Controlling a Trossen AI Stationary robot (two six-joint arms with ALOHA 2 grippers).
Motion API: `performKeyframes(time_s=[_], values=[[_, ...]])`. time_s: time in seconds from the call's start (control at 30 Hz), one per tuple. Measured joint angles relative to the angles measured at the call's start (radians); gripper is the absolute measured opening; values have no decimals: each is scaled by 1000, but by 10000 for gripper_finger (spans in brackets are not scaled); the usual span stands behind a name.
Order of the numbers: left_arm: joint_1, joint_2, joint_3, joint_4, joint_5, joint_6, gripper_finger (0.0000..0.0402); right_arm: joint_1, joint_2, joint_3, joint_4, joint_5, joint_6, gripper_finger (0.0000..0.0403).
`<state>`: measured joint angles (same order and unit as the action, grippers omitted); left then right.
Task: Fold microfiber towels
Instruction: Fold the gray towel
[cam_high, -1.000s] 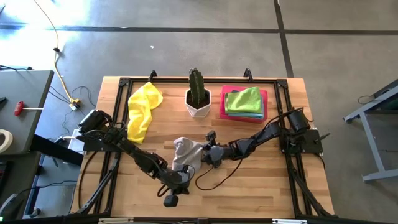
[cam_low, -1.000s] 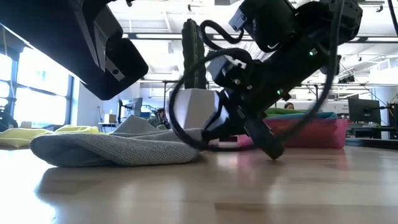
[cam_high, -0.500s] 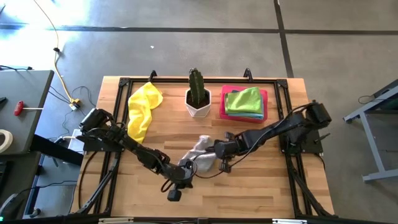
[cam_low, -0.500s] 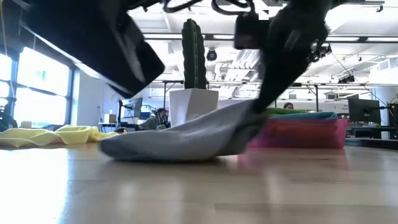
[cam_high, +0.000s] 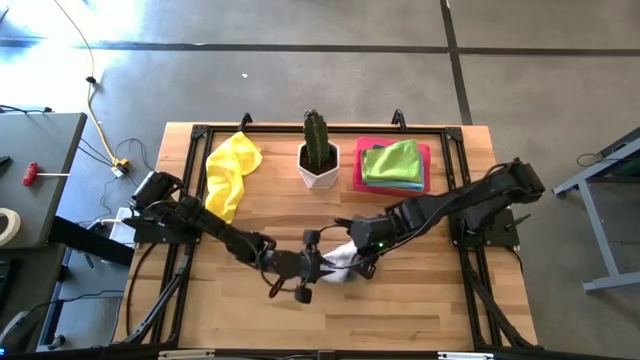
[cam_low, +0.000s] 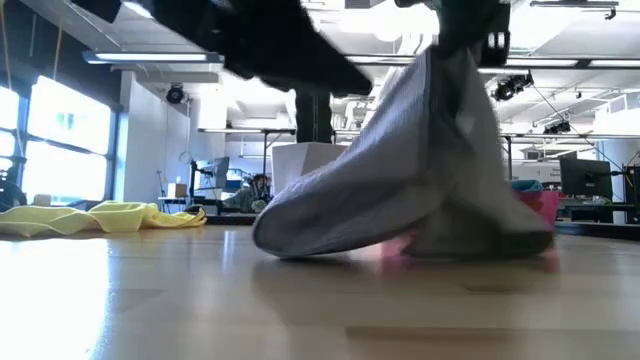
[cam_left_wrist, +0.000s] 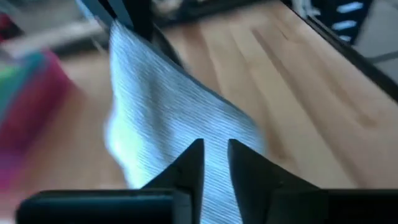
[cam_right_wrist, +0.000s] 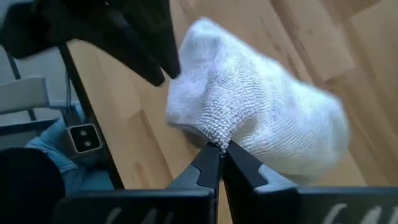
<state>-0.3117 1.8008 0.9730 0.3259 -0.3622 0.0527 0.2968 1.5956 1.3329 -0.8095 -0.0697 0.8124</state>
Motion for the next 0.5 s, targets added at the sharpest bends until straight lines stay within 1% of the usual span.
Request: performKeyframes(time_s=[0.13, 0.23, 0.3, 0.37, 0.5], values=[[-6, 0, 0, 104, -174, 131, 111, -18, 0, 51, -70, 30, 27, 4], [-7, 0, 0, 223, -299, 203, 144, -37, -1, 68, -98, 63, 20, 4], [-7, 0, 0, 300, -338, 231, 163, -49, 0, 68, -111, 90, 18, 4], [-7, -1, 0, 350, -343, 247, 179, -59, 0, 68, -112, 119, -3, 4], [2, -1, 0, 344, -370, 230, 197, -74, 0, 68, -91, 170, -38, 4]])
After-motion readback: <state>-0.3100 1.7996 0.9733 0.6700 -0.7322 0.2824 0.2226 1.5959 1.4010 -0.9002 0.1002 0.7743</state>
